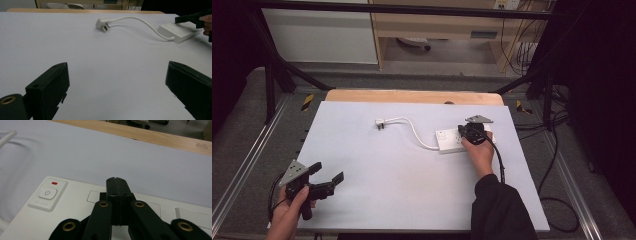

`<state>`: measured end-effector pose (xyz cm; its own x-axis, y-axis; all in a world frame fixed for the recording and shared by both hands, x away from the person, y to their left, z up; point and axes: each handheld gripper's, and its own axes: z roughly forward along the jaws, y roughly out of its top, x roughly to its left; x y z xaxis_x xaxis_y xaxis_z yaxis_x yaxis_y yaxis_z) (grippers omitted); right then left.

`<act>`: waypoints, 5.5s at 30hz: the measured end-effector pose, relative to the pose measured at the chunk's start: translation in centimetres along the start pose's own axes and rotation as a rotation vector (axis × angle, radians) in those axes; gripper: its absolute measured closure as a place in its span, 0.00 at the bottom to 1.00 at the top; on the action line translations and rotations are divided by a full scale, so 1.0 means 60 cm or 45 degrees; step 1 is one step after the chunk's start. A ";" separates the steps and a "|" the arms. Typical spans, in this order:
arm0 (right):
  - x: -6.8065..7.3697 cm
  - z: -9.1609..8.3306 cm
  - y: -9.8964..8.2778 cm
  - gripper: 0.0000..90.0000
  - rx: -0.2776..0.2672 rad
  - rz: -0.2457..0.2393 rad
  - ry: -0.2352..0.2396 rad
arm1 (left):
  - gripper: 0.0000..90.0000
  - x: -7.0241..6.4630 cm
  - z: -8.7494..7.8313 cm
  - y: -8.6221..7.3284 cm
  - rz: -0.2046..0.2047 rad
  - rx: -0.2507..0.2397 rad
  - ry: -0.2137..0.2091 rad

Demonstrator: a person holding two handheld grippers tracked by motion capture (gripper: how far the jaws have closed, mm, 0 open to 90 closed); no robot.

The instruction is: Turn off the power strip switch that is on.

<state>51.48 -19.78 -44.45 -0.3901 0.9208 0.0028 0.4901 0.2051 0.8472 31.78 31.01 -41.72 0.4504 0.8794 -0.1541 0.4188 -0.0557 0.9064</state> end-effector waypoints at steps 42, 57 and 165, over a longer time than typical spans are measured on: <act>0.001 0.000 -0.001 1.00 -0.009 0.002 -0.005 | 0.06 0.000 0.000 0.000 0.002 0.002 0.000; 0.001 0.001 -0.002 1.00 -0.013 -0.009 -0.007 | 0.06 -0.001 0.000 0.000 0.003 0.003 -0.002; -0.053 -0.227 -0.003 0.02 -0.319 0.047 -0.018 | 0.06 0.002 -0.003 -0.002 0.007 0.007 0.017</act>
<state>42.01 -27.30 -37.38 -0.3636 0.9311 0.0299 0.2946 0.0845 0.9519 31.62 31.20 -41.78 0.4419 0.8855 -0.1439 0.4209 -0.0630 0.9049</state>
